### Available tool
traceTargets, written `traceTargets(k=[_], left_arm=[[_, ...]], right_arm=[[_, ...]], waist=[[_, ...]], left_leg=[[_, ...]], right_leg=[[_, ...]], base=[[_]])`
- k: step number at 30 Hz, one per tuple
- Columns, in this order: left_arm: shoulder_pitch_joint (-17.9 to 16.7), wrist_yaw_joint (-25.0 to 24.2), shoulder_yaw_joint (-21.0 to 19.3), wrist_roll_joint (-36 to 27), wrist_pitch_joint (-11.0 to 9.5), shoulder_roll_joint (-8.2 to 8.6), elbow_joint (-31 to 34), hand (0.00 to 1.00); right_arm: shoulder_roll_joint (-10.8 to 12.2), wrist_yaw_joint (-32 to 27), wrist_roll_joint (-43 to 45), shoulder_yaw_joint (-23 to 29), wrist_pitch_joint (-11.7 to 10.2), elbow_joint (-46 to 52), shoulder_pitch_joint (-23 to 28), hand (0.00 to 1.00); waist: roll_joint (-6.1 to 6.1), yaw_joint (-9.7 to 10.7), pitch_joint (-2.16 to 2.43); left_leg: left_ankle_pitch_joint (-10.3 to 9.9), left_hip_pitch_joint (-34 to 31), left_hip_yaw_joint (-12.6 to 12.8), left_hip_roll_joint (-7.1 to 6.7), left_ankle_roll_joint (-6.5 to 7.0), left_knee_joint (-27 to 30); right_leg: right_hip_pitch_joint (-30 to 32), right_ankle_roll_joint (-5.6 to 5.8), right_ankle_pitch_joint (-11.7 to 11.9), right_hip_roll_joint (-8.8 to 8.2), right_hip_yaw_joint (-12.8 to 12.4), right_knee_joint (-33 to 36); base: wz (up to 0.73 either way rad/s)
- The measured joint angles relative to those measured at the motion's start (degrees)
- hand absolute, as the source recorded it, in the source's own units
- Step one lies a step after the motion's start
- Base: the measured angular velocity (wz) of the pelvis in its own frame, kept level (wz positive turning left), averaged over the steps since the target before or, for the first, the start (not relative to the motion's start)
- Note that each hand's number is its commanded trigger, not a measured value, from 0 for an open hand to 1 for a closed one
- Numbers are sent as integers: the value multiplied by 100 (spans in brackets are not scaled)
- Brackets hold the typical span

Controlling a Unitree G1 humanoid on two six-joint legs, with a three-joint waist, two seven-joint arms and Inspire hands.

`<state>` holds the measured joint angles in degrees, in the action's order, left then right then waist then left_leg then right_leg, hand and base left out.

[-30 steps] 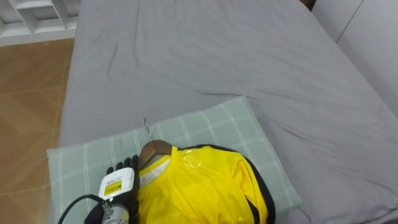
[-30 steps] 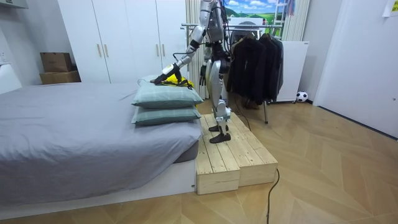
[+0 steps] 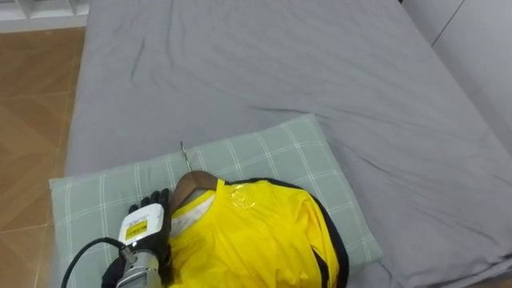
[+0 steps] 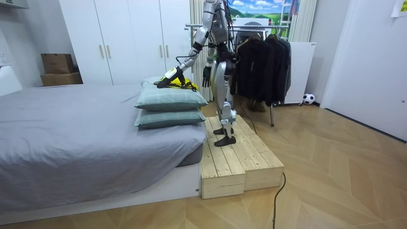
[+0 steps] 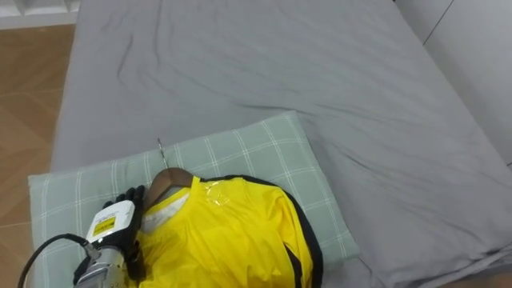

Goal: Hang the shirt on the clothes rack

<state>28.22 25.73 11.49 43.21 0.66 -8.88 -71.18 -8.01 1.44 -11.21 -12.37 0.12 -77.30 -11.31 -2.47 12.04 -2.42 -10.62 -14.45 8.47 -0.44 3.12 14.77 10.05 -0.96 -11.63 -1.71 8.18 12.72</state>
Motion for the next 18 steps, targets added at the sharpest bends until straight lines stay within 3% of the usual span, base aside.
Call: traceTargets(k=[8,18], left_arm=[[3,-3,-1,-216,-94,-41,-64,0],[-33,7,-11,-326,-121,46,-79,0]], right_arm=[[2,-9,-23,-119,1,-73,2,0],[17,-164,-25,-230,0,-57,62,0]], waist=[[-9,-27,3],[-74,-310,30]], left_leg=[[7,-2,13,4,-5,-1],[34,55,26,34,-42,-29]], right_leg=[[5,0,0,2,4,0],[-7,0,0,30,-10,18]], base=[[0],[-1]])
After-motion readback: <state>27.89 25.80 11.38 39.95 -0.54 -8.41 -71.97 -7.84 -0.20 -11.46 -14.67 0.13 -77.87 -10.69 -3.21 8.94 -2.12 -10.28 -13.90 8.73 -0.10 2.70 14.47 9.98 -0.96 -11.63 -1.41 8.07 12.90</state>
